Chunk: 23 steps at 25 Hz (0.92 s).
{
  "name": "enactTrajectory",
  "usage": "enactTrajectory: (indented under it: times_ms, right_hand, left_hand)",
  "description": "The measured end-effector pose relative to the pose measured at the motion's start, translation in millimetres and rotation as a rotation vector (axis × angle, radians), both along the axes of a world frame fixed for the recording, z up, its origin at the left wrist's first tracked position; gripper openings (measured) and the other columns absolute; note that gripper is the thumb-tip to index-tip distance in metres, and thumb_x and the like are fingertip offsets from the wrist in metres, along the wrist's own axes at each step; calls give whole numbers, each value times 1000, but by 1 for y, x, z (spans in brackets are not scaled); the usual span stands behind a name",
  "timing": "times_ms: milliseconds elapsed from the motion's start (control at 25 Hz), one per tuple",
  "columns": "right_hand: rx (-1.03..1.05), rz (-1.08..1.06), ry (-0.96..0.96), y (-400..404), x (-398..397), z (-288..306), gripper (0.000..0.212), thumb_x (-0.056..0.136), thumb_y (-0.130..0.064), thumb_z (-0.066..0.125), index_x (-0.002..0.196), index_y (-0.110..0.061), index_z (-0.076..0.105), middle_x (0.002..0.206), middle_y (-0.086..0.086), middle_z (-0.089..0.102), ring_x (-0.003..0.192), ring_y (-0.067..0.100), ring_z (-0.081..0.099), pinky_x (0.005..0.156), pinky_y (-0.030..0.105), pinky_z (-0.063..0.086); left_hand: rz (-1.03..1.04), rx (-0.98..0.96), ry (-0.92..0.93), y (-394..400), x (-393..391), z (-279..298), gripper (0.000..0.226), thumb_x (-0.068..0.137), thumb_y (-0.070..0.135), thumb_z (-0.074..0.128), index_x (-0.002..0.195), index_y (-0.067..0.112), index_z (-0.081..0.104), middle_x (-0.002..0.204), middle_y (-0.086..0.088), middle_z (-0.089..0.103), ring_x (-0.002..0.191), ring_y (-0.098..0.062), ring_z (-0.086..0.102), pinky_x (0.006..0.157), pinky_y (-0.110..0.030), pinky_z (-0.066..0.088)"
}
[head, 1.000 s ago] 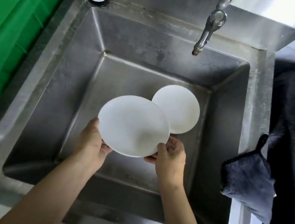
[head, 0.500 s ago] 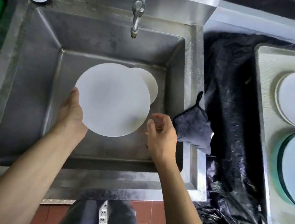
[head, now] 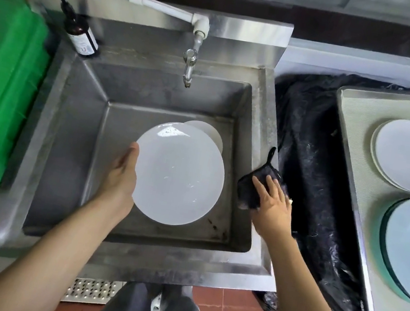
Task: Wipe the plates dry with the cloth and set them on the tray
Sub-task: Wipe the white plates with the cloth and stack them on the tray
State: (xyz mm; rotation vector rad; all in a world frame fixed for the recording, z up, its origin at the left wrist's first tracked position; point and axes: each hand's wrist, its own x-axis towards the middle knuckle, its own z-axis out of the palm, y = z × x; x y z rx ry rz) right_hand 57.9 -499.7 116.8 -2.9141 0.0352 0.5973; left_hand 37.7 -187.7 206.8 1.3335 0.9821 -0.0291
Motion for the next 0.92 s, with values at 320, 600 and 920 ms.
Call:
enactTrajectory:
  times_ms: [320,600,920]
  right_hand:
    - [571,-363,-437,24,10,42,45,95,-2,55,139,-15,57,119,18,68,101,42,55,90,47,44]
    - [723,-128,-810,114,8,133,42,85,-33,62,127,-29,64,111,-13,69,92,12,50,86,16,35]
    - [920,177,-663,187,-13,143,59,93,-22,59,150,-10,49,163,5,36,155,19,26,127,45,19]
  left_hand:
    - [-27,6,-45,-9,-2,35,48,99,53,50,140,28,55,127,4,67,105,-14,65,70,-25,50]
    - [-75,-7,-99,-11,1,69,46,100,47,53,137,21,59,134,-2,65,124,-22,59,110,-47,45]
    - [-85,30,-237,15,8,106,23,103,35,53,100,20,71,104,3,77,113,-23,66,102,-38,52]
